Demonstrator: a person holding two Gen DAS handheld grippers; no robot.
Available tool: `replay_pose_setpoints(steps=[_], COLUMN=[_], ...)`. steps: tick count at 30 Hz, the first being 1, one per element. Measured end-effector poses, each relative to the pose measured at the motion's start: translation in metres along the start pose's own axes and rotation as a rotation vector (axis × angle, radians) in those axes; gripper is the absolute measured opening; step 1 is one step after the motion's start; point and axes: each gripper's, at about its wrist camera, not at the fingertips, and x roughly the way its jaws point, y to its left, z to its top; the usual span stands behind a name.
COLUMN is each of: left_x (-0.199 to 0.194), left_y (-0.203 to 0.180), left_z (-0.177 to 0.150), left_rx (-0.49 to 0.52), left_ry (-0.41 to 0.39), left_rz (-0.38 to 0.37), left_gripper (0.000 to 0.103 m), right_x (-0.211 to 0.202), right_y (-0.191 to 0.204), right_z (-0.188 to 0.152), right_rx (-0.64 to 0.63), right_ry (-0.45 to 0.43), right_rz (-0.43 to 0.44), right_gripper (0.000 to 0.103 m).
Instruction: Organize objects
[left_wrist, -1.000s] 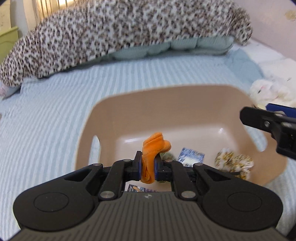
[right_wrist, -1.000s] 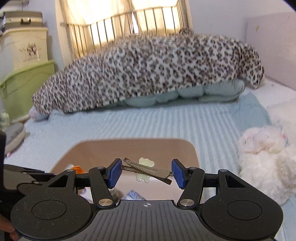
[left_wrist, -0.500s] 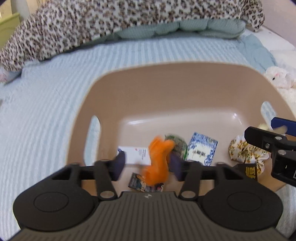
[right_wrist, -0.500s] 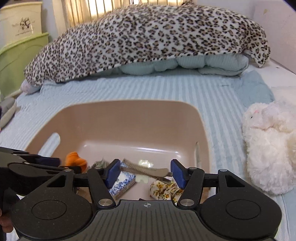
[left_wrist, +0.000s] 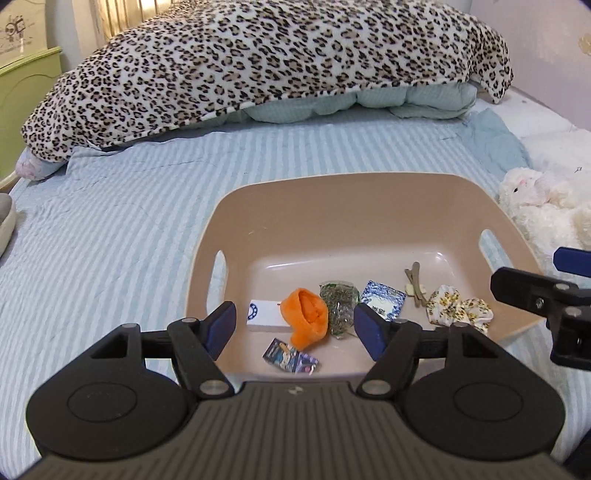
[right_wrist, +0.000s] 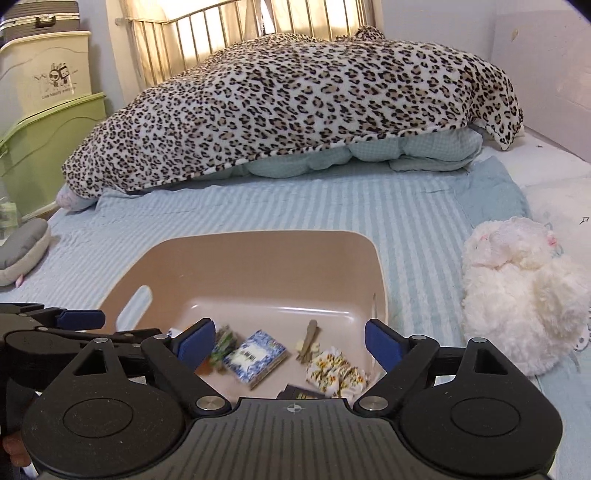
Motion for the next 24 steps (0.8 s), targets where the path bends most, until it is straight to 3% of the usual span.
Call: replay_pose_setpoints(steps=[18,24], left_x=[-0.095,-0.116], left_y=[0.012,0.010], left_z=[-0.061,-0.077], left_rx=[-0.048,-0.050], left_ry=[-0.083,-0.089], left_rz=[-0.024,-0.027], left_gripper=[0.073,0.076], right_x=[-0.089,-0.109], right_y=[0.013,0.021], right_z=[-0.051,-0.070], right_rx=[-0.057,-0.075], right_ry=[-0.044,-0.022], right_rz=[0.019,0.035], right_gripper=[0.094,0.095])
